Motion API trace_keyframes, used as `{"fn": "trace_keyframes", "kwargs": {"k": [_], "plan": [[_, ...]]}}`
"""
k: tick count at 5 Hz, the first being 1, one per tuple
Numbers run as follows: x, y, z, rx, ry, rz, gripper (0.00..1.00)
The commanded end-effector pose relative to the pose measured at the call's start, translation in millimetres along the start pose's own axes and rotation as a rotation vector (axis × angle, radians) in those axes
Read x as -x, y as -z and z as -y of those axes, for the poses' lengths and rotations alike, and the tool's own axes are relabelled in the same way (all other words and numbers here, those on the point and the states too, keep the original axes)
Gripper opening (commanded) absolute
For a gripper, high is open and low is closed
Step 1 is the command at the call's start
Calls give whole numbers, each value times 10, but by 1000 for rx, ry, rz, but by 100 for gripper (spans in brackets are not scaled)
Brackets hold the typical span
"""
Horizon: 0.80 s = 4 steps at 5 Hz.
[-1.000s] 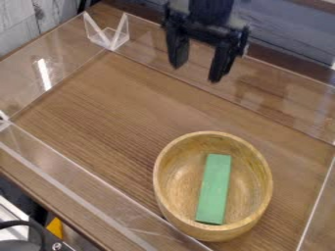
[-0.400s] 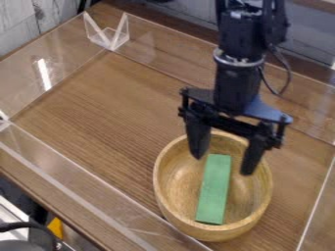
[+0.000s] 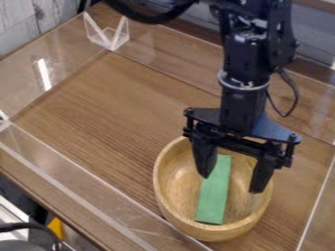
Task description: Remove the green block from inside the brown bowl and put it on the table
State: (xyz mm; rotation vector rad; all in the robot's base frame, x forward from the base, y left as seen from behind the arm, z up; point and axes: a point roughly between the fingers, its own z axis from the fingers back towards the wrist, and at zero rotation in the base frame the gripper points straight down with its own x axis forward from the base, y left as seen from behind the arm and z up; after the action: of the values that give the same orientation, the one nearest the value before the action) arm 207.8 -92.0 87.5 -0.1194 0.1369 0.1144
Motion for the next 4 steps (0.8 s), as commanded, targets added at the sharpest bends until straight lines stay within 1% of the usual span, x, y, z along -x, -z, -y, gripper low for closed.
{"fn": "trace_keyframes", "kwargs": {"k": [1, 3, 4], "plan": [[-90, 22, -69, 20, -36, 35, 100], [-163, 87, -113, 22, -23, 46, 100], [-181, 187, -32, 23, -49, 54, 100]]}}
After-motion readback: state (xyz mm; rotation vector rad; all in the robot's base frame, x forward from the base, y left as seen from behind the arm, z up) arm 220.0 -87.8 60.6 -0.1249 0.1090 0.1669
